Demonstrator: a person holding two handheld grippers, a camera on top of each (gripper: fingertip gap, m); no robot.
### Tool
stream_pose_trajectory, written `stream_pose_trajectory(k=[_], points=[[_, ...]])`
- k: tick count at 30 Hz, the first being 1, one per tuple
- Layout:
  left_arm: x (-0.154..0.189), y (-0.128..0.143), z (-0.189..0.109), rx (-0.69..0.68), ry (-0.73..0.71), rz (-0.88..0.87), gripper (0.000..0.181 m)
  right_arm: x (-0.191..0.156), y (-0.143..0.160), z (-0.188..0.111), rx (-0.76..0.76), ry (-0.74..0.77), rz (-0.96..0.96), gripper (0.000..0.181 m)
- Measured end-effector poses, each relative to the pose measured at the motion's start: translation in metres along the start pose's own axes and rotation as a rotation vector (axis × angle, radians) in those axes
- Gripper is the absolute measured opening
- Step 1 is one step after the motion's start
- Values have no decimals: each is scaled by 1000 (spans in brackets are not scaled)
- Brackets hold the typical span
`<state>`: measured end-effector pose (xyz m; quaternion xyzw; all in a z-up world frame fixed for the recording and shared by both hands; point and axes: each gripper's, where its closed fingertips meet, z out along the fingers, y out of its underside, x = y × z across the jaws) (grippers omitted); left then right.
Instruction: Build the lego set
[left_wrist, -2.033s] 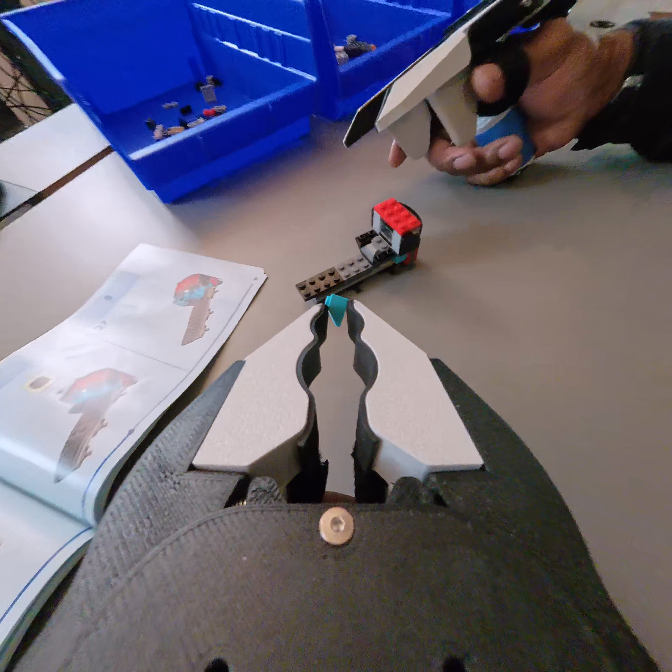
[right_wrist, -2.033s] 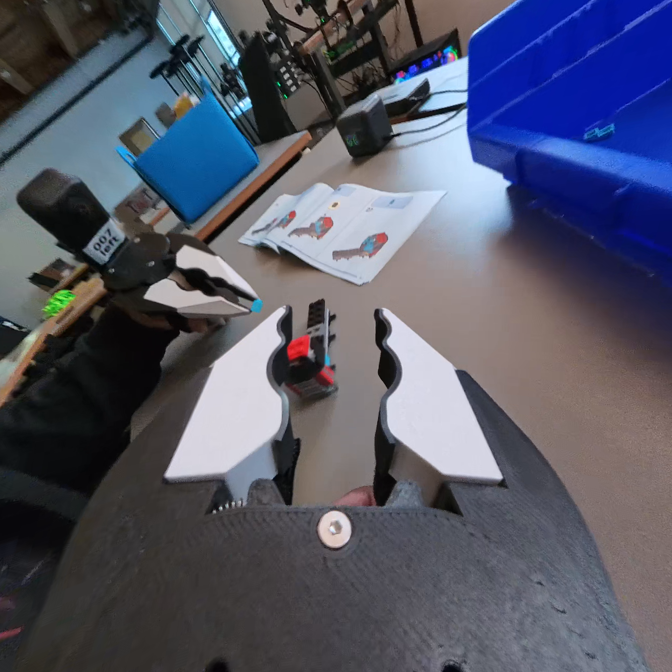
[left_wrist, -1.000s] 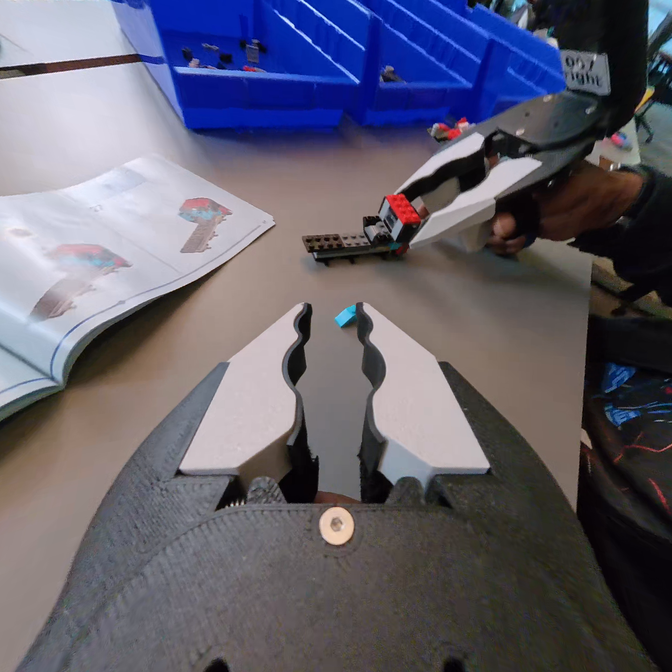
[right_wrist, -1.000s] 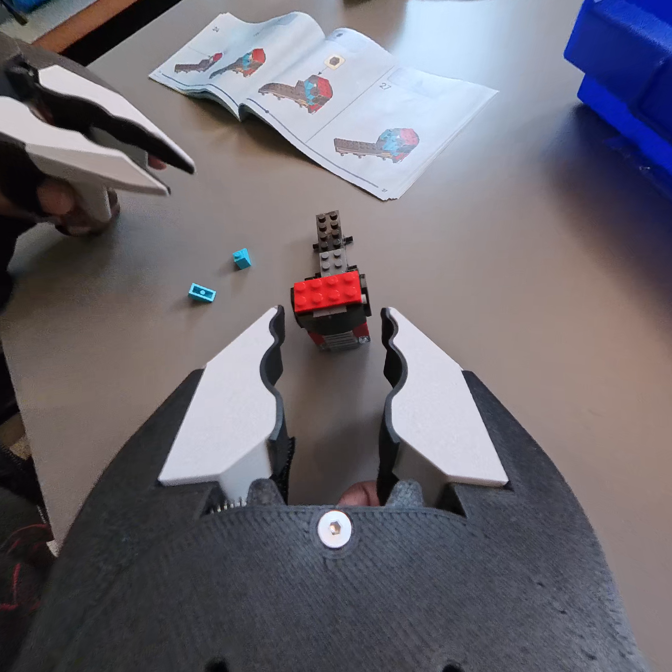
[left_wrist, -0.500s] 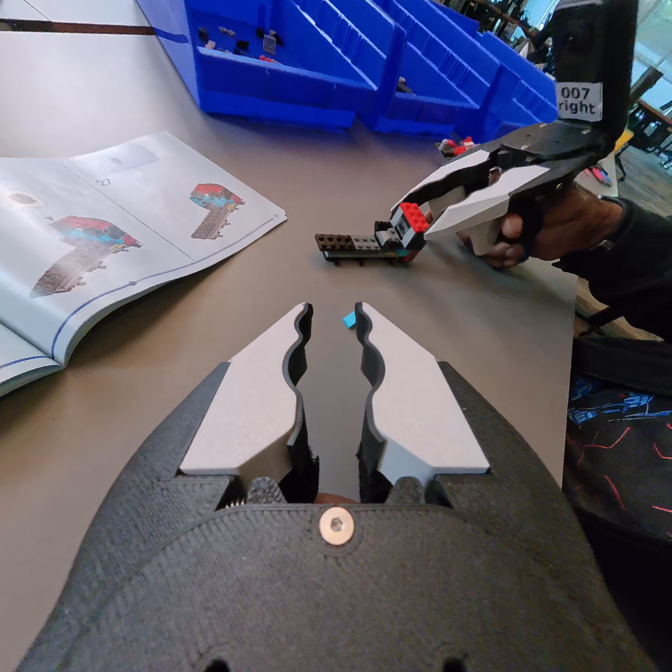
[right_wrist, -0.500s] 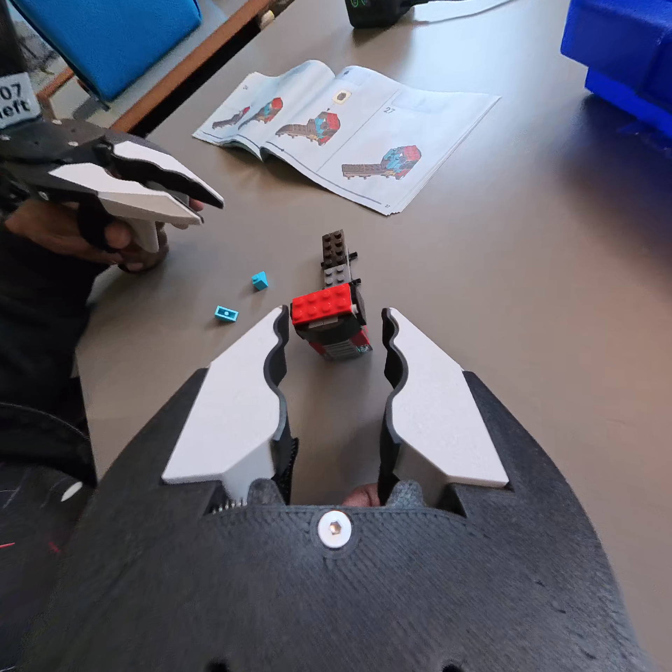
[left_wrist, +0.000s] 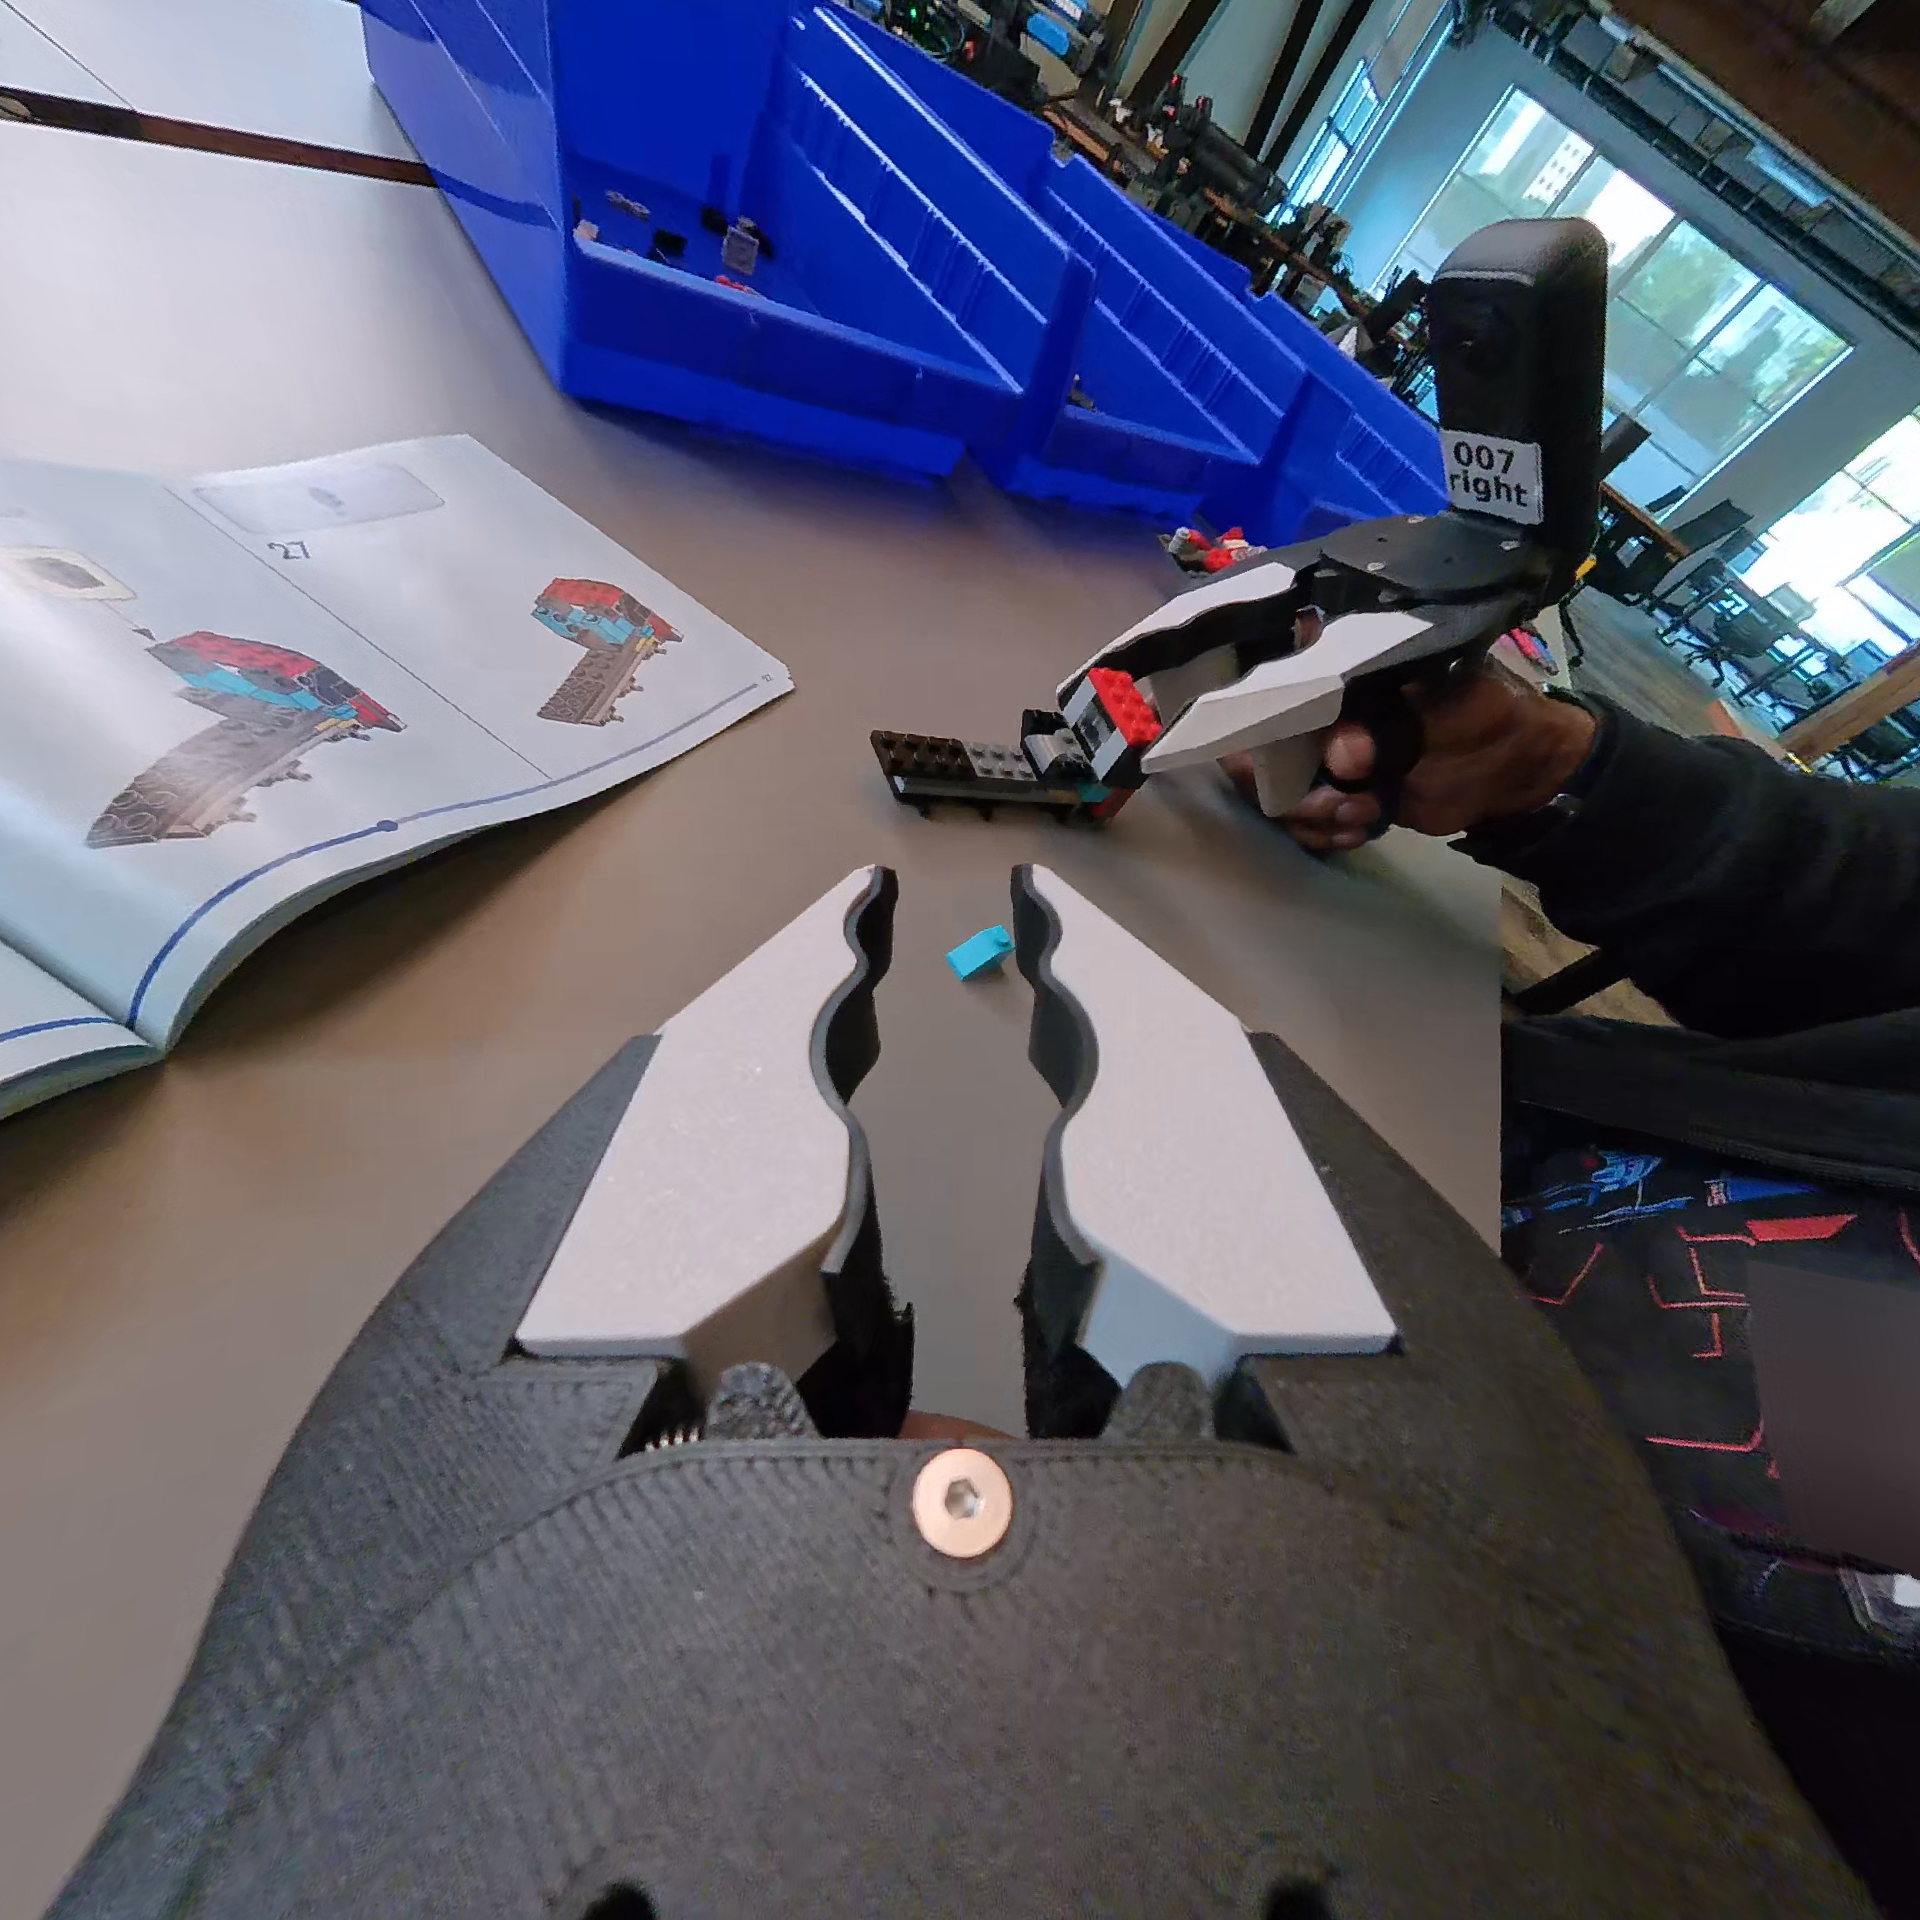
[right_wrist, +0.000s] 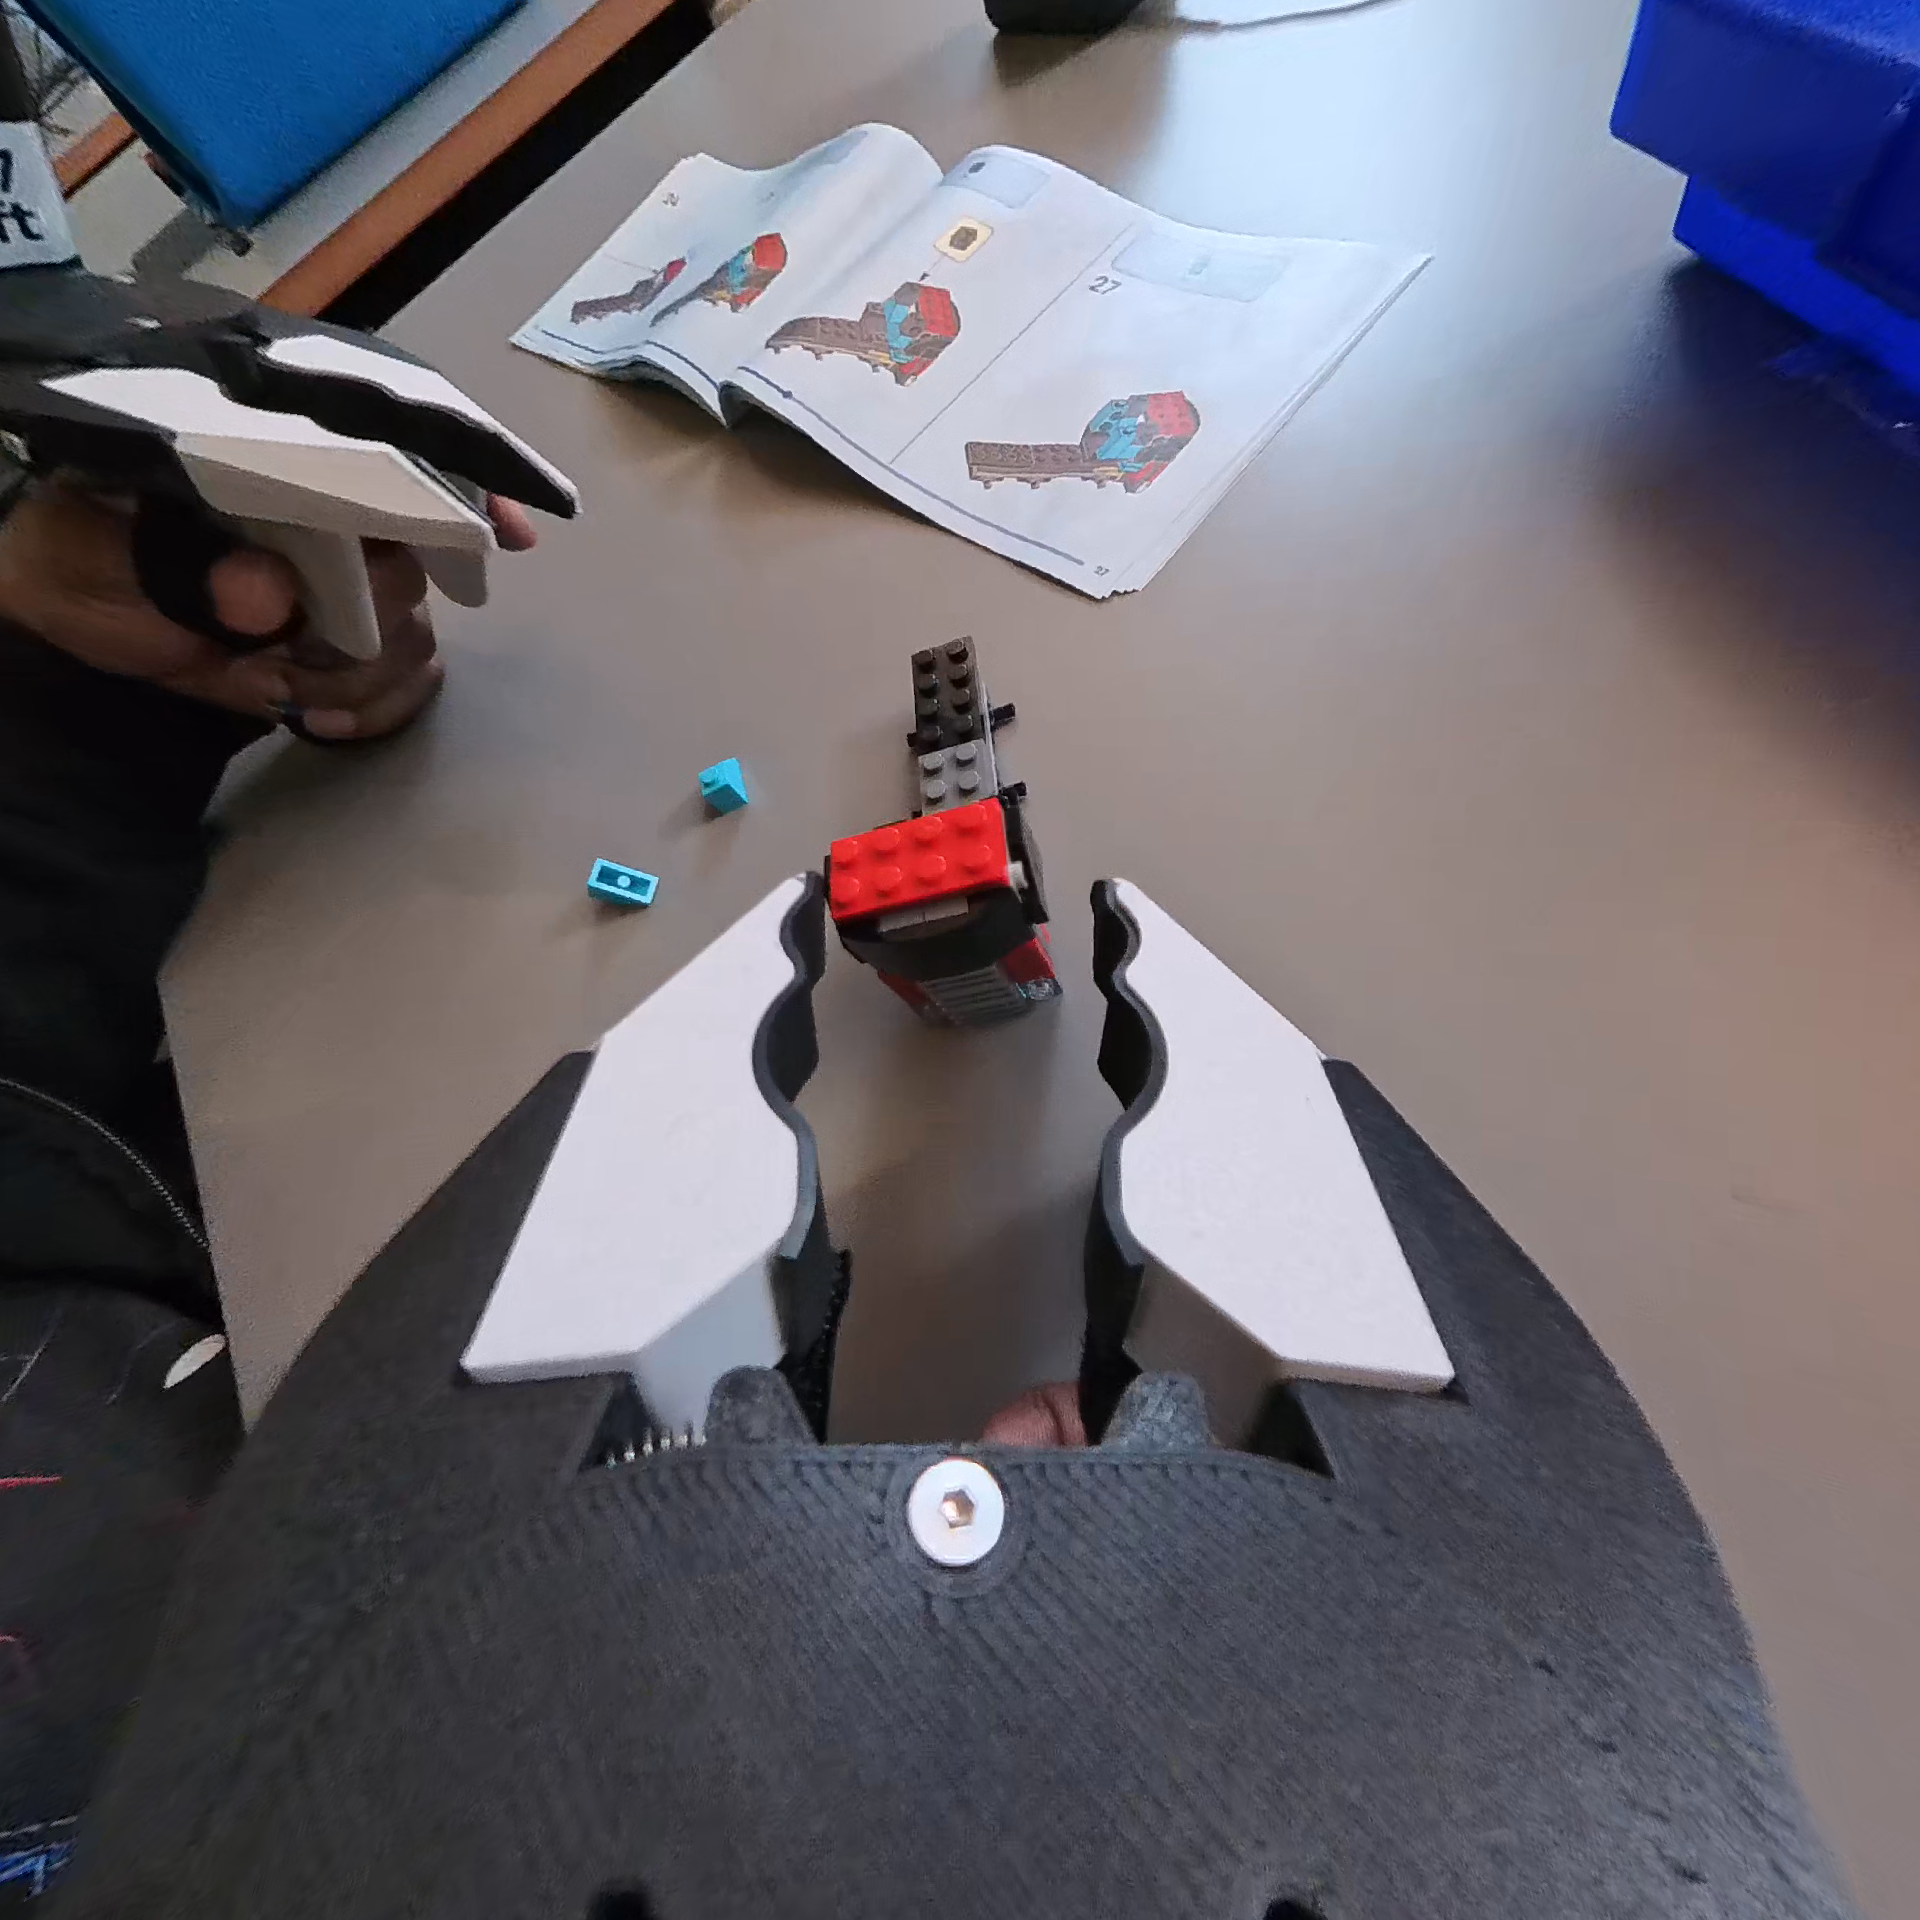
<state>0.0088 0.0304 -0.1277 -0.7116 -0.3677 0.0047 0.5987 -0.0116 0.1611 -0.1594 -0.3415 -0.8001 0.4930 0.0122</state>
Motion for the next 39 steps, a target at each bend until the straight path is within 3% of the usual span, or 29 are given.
stream_pose_trajectory(k=[17, 39], points=[[5, -15, -14, 118, 93, -58, 20, 0, 0, 1, -2, -14, 8, 52], [9, -12, -12, 107, 111, -59, 19, 0, -2, -1, 13, -35, 39, 51]])
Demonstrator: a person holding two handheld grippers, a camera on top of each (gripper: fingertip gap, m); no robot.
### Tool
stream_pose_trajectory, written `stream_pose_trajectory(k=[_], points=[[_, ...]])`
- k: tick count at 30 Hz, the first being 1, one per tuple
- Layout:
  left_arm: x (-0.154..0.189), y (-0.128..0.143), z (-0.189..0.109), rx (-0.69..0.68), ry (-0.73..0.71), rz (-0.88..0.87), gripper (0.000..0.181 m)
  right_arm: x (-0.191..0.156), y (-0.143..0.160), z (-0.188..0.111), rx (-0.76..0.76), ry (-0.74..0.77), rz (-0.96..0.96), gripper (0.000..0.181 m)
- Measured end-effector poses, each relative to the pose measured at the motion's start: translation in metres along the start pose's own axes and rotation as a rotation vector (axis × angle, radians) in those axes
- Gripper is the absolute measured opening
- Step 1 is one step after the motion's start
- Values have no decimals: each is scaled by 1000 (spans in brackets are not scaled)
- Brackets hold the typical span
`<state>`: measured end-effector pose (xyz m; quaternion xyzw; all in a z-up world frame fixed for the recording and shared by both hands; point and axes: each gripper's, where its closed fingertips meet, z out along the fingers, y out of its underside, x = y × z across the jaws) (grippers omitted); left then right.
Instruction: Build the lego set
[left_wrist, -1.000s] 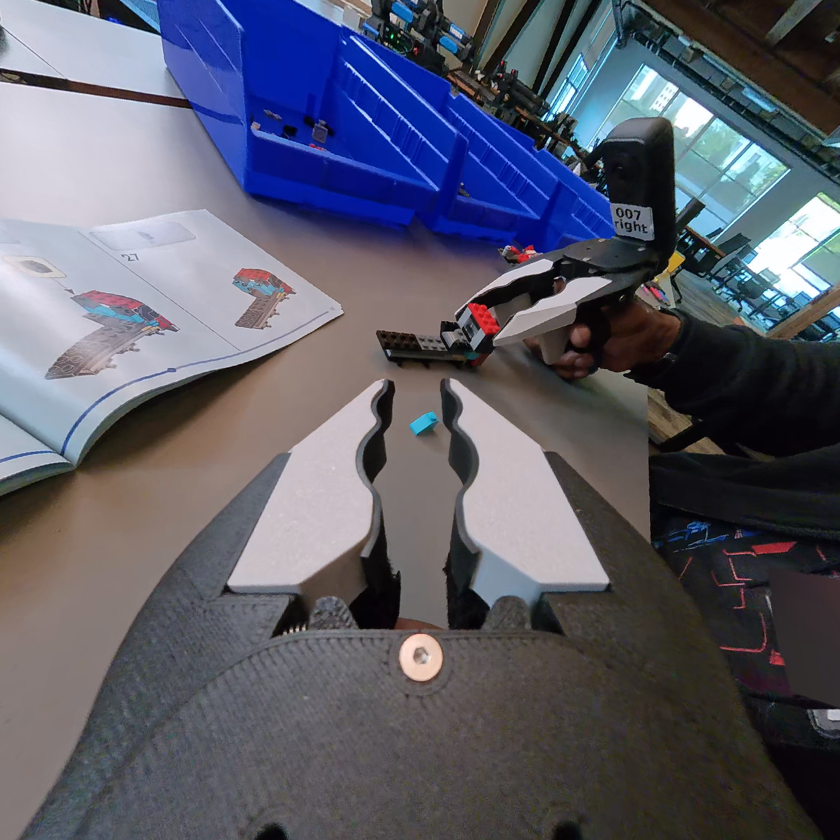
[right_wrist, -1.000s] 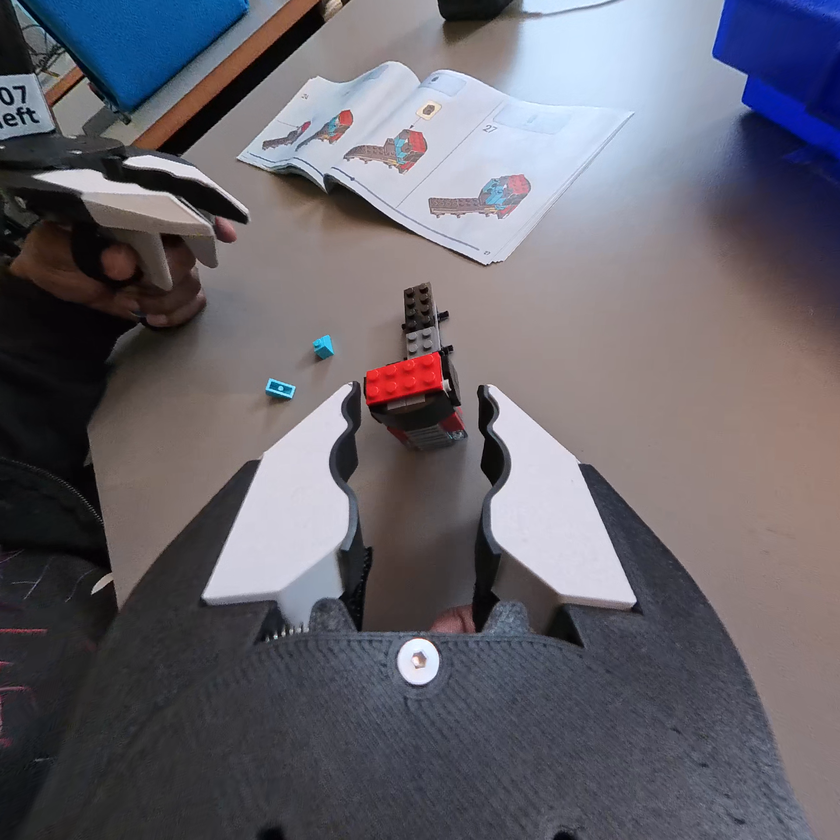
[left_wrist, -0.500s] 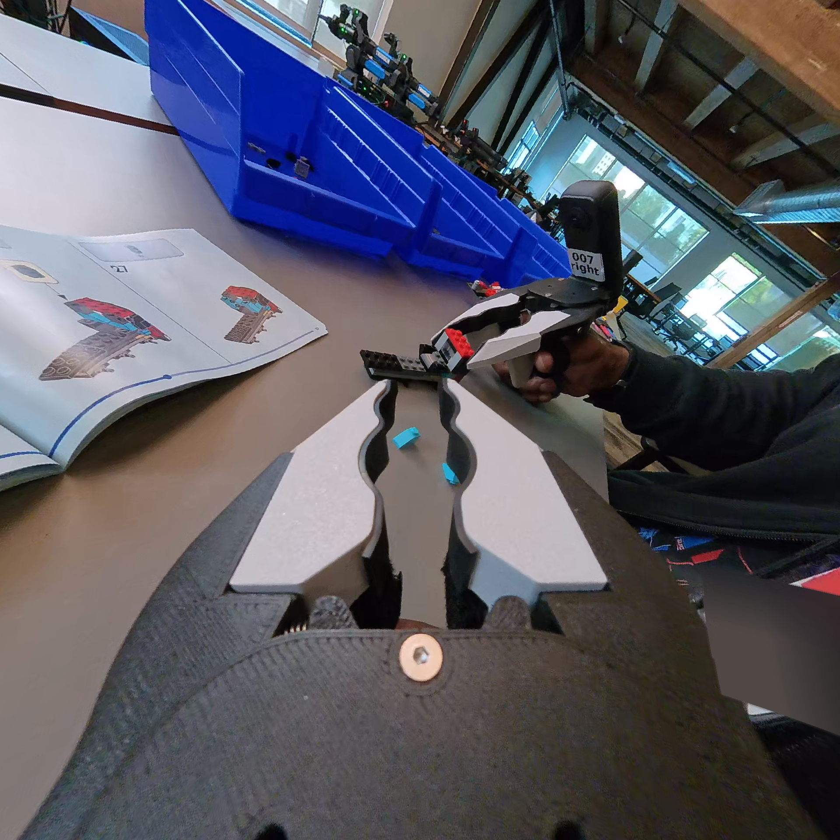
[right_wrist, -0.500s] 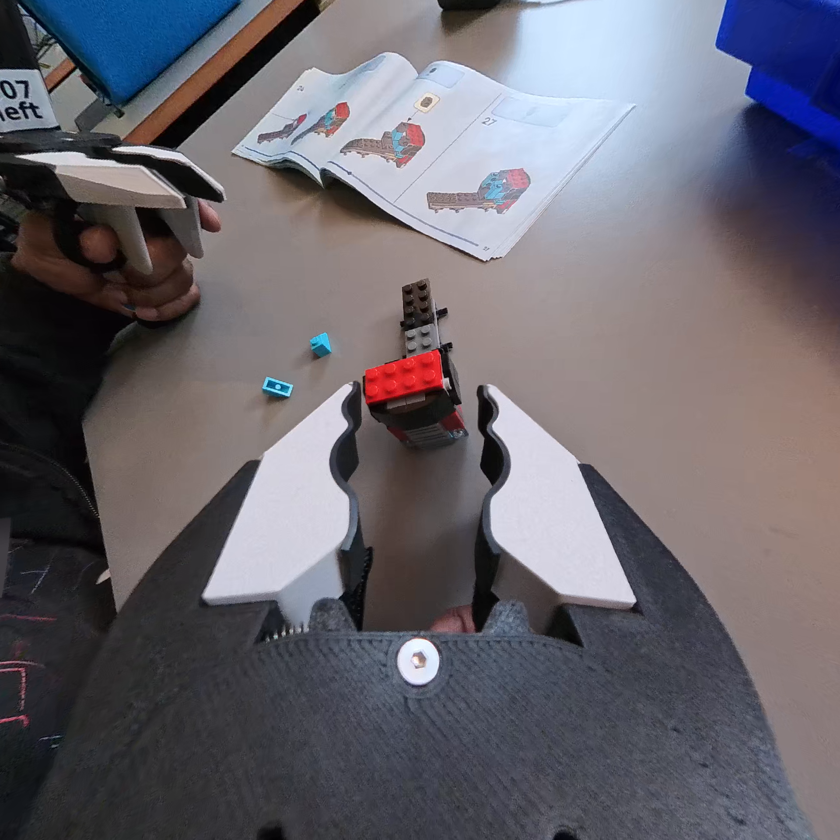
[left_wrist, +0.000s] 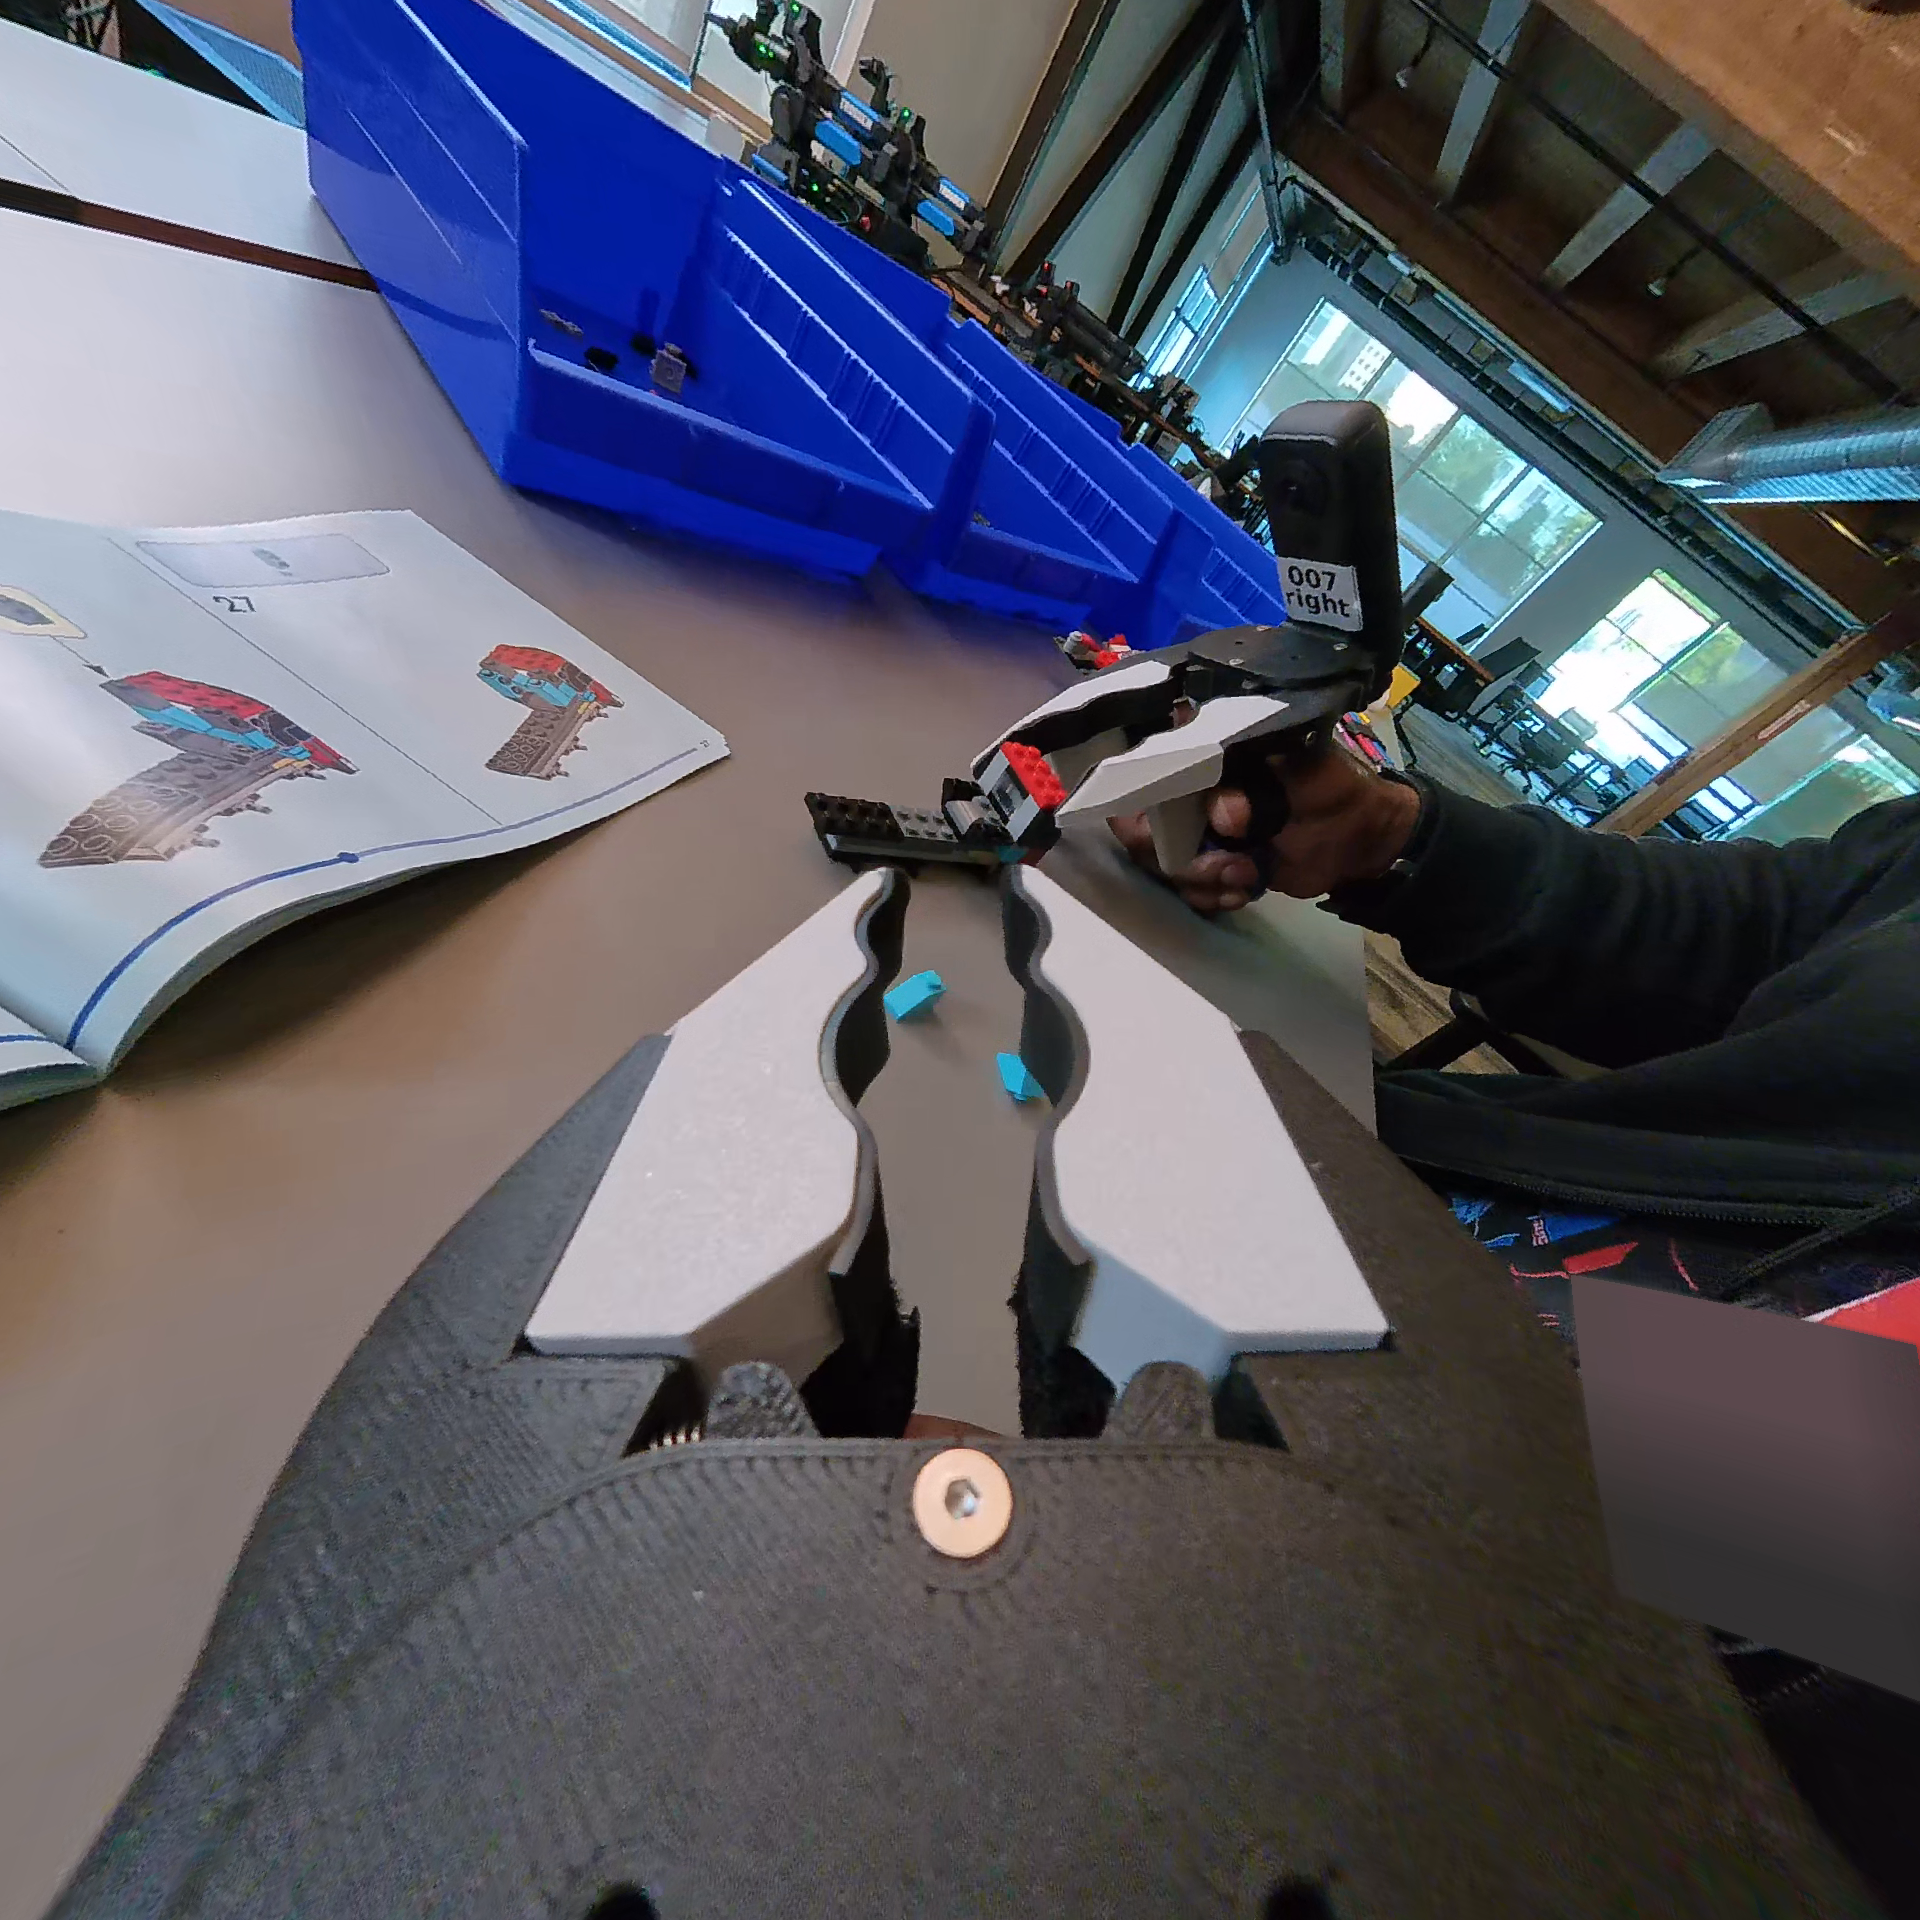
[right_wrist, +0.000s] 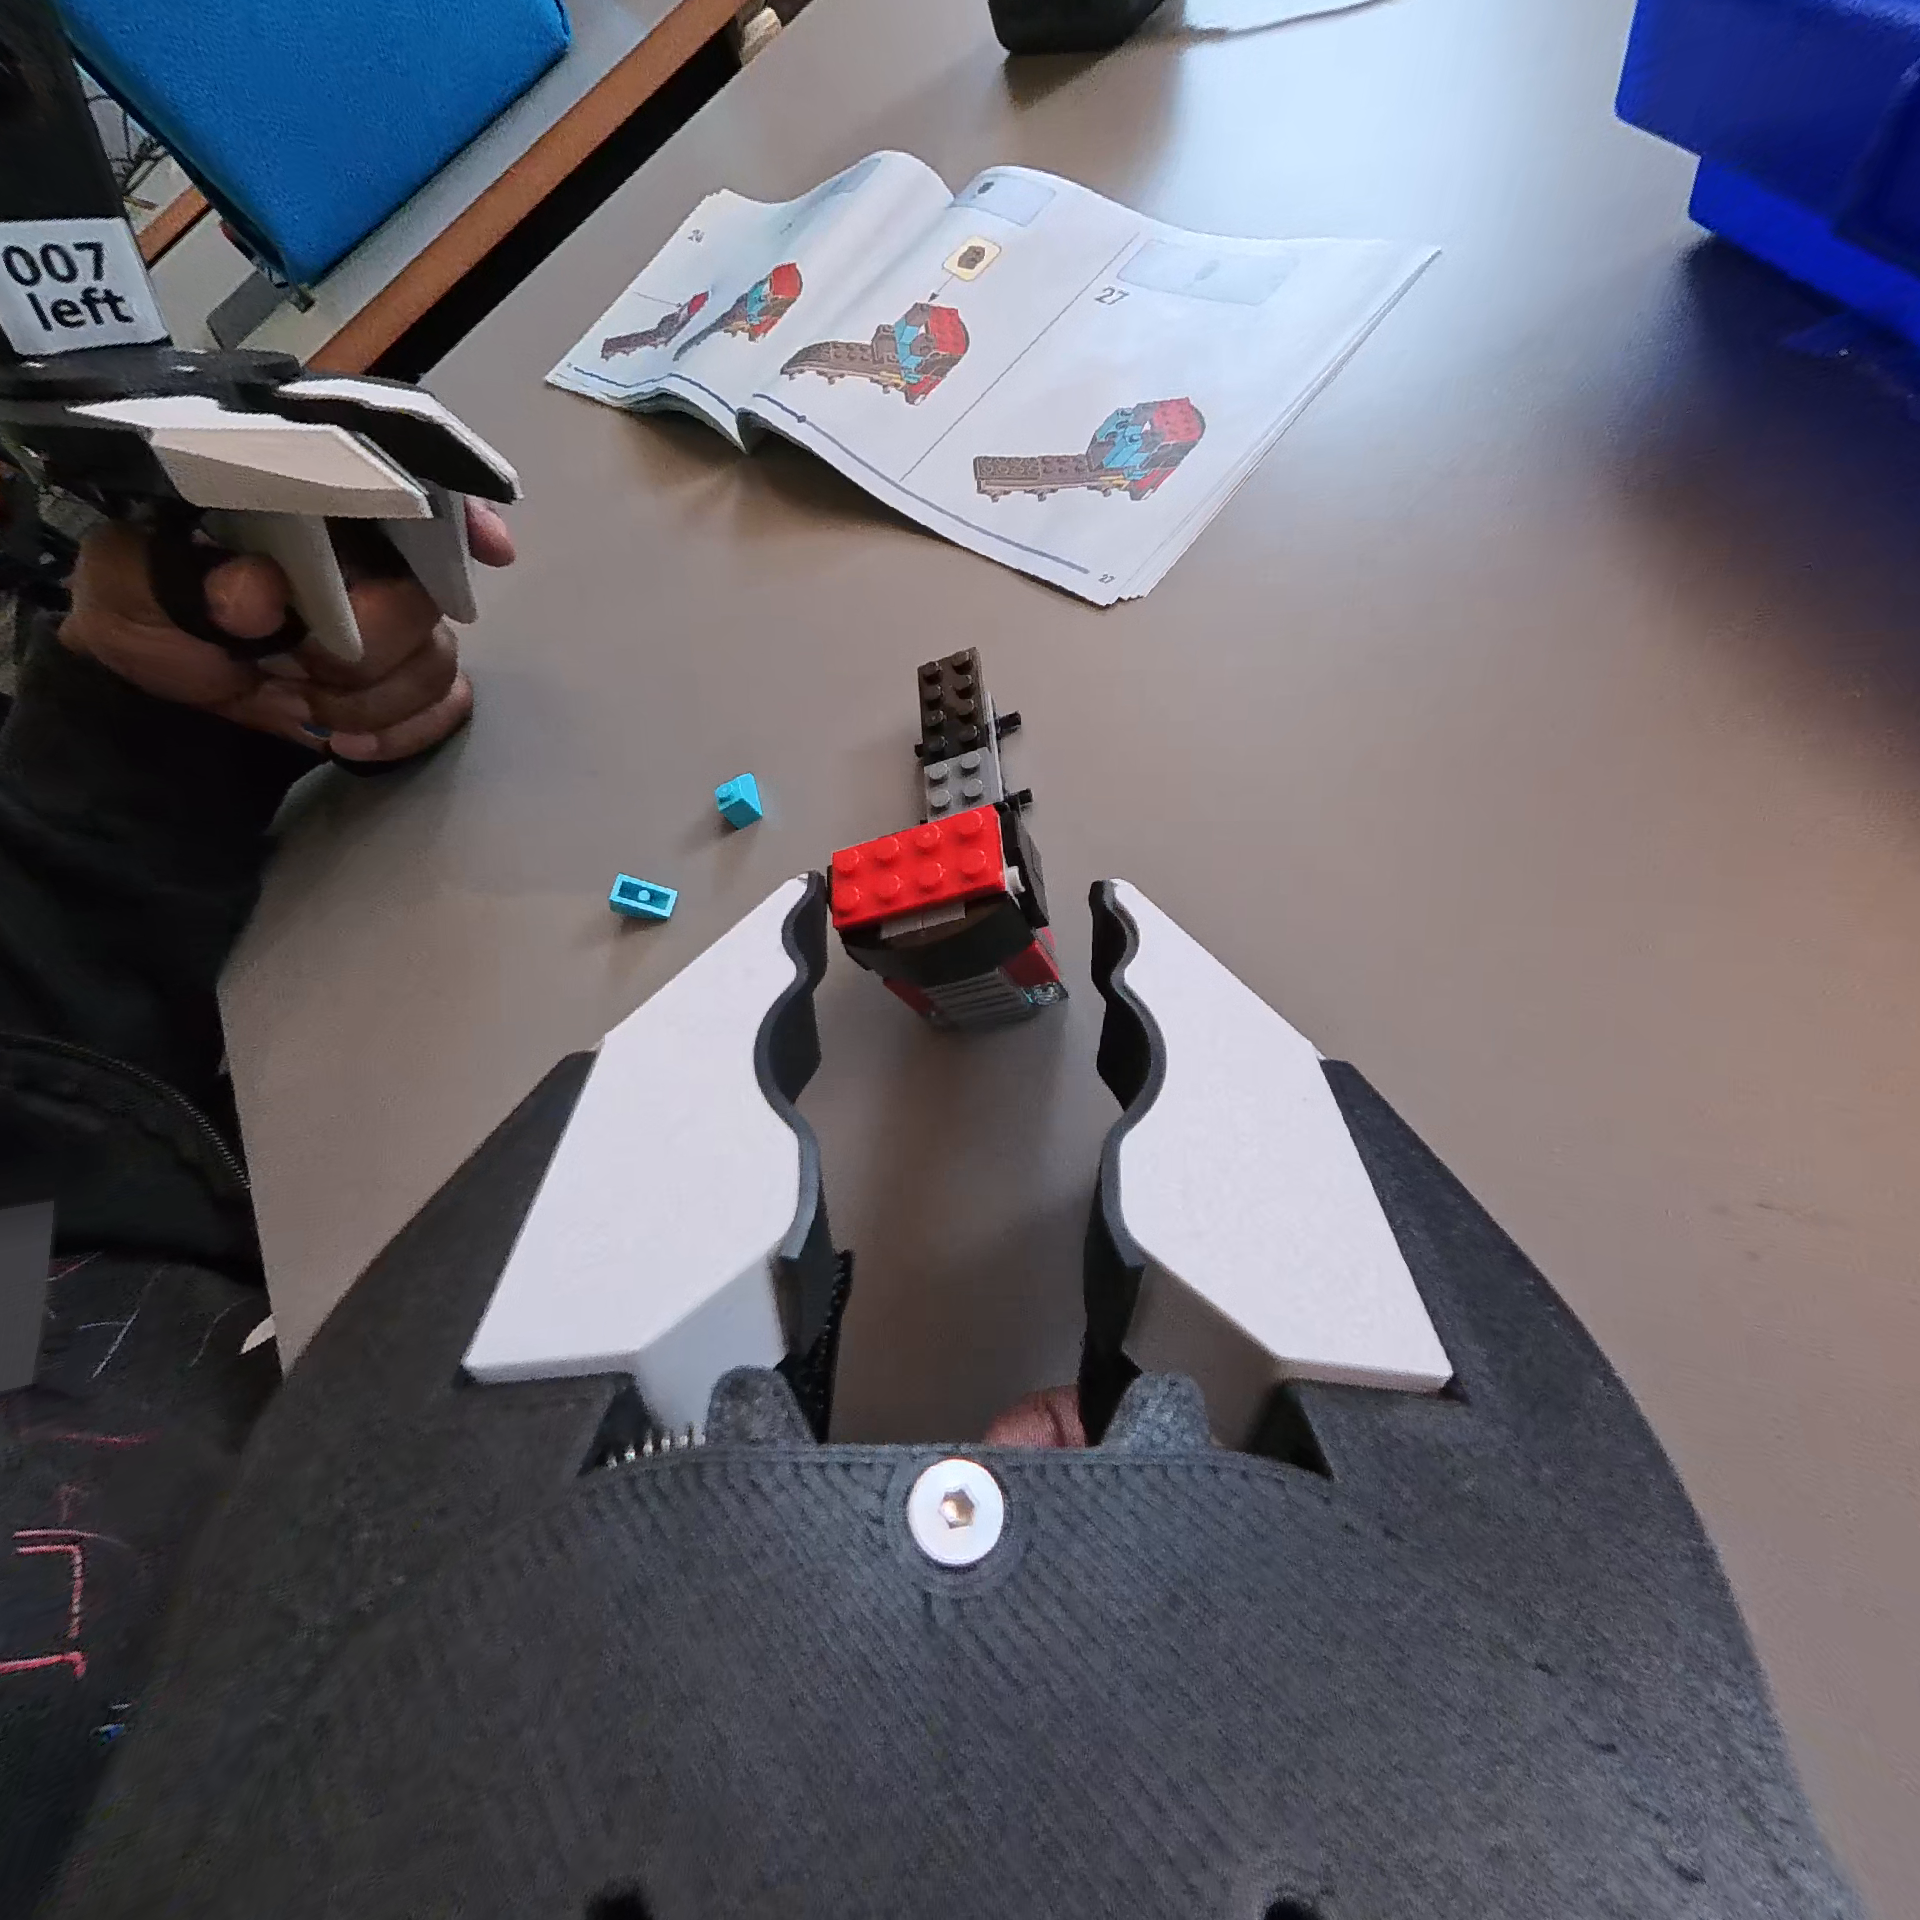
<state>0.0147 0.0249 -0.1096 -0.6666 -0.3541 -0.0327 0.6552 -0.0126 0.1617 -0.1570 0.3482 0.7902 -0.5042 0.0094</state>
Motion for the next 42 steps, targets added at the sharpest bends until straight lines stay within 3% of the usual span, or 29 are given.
stream_pose_trajectory(k=[9, 23, 29, 34, 37, 42], points=[[3, -8, -8, 70, 25, -12, 19, -1, 3, 2, -22, 6, -18, 51], [4, -9, -8, 70, 28, -13, 19, 2, 7, 6, -59, 51, -50, 52], [5, -6, -7, 59, 27, -13, 19, 18, 13, 9, -174, 147, -260, 50], [6, -4, -6, 46, 22, -8, 19, 24, 18, 10, -270, 118, -473, 50], [6, -3, -5, 35, 16, -4, 19, 23, 13, 6, -242, 120, -427, 57], [5, -1, -4, 26, 9, -4, 19, 17, 4, -4, -99, 255, -261, 61]])
